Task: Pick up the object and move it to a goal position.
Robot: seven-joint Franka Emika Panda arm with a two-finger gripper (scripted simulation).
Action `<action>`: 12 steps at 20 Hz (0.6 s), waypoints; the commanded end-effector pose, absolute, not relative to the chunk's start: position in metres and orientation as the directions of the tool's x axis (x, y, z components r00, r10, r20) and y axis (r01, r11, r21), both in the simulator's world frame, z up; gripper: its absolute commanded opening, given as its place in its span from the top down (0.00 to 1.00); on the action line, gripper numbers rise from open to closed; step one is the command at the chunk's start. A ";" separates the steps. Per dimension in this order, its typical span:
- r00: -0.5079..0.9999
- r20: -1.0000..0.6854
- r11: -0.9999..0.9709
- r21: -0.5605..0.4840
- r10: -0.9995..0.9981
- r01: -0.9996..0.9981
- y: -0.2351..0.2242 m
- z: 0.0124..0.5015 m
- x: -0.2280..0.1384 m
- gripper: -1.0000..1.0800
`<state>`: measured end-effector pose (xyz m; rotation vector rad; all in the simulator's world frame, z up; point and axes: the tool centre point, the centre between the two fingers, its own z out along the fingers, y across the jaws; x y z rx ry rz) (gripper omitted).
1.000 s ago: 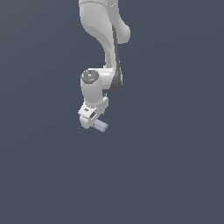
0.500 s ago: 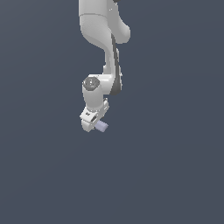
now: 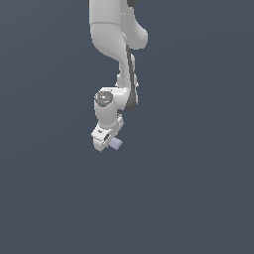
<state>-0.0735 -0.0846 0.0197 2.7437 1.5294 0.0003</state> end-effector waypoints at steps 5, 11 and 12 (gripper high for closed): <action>0.526 0.000 -0.526 0.000 0.851 0.851 -0.084 0.019 -0.074 1.00; 0.526 0.000 -0.526 0.001 0.851 0.851 -0.081 0.024 -0.072 1.00; 0.526 0.000 -0.526 0.001 0.851 0.851 -0.079 0.027 -0.071 1.00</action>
